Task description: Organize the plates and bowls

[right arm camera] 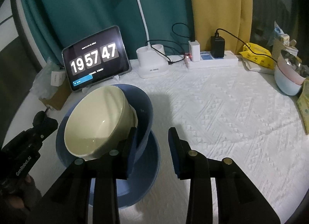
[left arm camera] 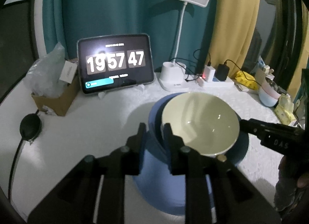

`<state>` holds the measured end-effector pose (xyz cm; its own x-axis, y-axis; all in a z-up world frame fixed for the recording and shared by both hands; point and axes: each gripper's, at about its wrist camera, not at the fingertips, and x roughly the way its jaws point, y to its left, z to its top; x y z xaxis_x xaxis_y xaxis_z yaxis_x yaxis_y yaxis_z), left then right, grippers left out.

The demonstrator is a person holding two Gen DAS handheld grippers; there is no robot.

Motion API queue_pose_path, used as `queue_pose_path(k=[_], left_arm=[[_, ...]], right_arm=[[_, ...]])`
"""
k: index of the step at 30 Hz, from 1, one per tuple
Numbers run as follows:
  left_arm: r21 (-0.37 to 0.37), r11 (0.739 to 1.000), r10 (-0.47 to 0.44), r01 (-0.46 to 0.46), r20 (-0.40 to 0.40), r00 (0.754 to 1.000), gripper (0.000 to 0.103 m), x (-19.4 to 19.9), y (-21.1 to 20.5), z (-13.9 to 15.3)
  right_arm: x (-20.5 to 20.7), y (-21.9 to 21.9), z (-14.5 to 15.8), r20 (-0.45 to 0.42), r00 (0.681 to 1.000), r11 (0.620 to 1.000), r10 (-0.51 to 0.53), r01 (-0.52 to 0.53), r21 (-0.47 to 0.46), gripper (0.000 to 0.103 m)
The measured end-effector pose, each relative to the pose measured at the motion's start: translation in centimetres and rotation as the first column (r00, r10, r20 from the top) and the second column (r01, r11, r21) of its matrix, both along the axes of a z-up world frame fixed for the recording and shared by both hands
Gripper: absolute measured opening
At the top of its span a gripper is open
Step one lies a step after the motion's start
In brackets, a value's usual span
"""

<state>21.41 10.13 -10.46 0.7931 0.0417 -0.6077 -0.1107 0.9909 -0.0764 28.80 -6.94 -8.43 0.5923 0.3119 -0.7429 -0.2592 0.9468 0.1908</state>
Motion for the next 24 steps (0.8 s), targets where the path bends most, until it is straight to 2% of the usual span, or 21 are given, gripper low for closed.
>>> queue_pose_path(k=[2, 6, 15, 17, 24], left_arm=[[-0.013, 1.000, -0.004, 0.004, 0.007, 1.000, 0.051, -0.5, -0.1, 0.2], [-0.023, 1.000, -0.009, 0.010, 0.013, 1.000, 0.056, -1.3, -0.4, 0.5], [-0.018, 0.999, -0.025, 0.026, 0.042, 0.999, 0.067, -3.5, -1.7, 1.4], [-0.022, 0.999, -0.026, 0.027, 0.048, 0.999, 0.075, -4.1, -2.0, 1.6], [-0.016, 0.999, -0.037, 0.038, 0.063, 0.997, 0.081, -5.6, -3.4, 2.3]], right_arm=[[-0.4, -0.1, 0.2, 0.005, 1.000, 1.000, 0.001, -0.001, -0.002, 0.035], [-1.4, -0.4, 0.6, 0.017, 1.000, 1.000, -0.003, 0.003, -0.004, 0.039], [-3.5, -1.4, 1.4, 0.042, 0.999, 1.000, -0.016, 0.016, -0.005, 0.040], [-4.0, -1.6, 1.6, 0.050, 0.999, 1.000, -0.018, 0.019, -0.008, 0.040], [-5.8, -2.6, 2.3, 0.084, 0.996, 0.999, -0.030, 0.032, -0.023, 0.042]])
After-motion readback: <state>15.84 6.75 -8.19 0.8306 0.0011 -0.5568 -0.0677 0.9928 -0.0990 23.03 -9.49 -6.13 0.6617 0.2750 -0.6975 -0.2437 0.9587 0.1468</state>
